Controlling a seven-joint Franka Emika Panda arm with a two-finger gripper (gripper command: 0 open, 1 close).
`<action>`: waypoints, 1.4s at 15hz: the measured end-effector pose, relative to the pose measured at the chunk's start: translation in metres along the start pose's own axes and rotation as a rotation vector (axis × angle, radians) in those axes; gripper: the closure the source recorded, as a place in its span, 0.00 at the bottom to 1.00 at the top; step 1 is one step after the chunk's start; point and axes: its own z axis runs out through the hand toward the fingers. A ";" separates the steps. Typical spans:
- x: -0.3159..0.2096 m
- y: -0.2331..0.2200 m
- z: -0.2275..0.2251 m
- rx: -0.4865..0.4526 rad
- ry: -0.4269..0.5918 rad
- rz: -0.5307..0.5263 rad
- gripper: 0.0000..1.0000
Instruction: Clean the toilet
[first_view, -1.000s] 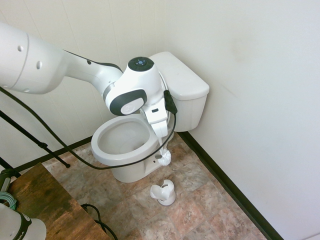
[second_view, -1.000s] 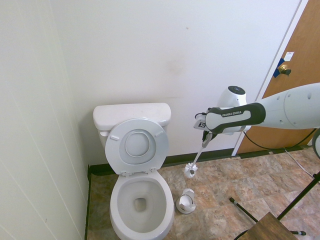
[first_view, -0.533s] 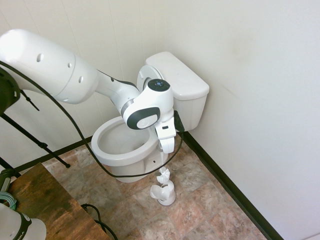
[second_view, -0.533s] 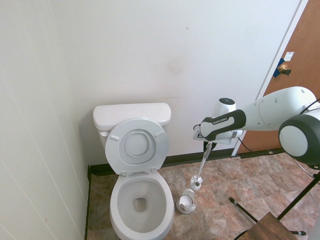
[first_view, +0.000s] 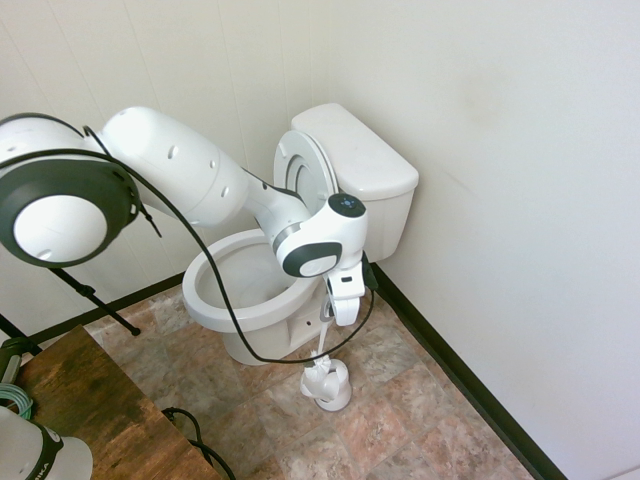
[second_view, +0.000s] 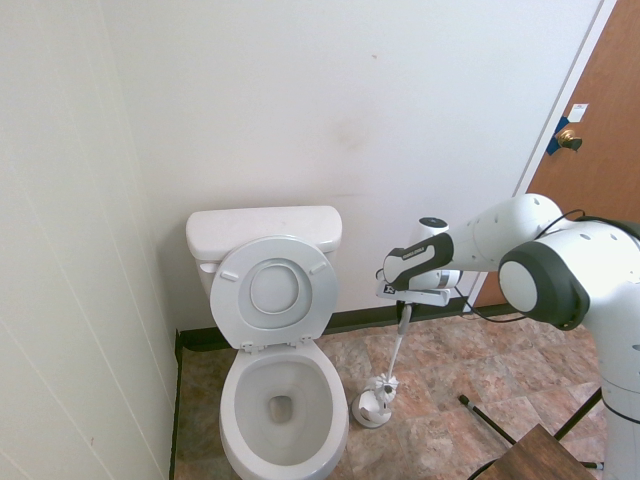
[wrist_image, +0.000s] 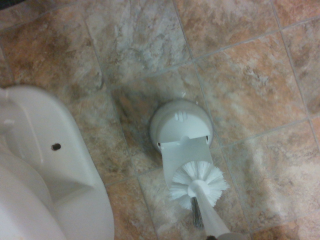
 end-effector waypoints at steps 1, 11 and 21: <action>0.007 -0.006 0.008 -0.011 -0.010 0.008 1.00; 0.053 -0.064 0.100 -0.108 -0.088 0.051 1.00; 0.067 -0.084 0.156 -0.179 -0.107 0.076 1.00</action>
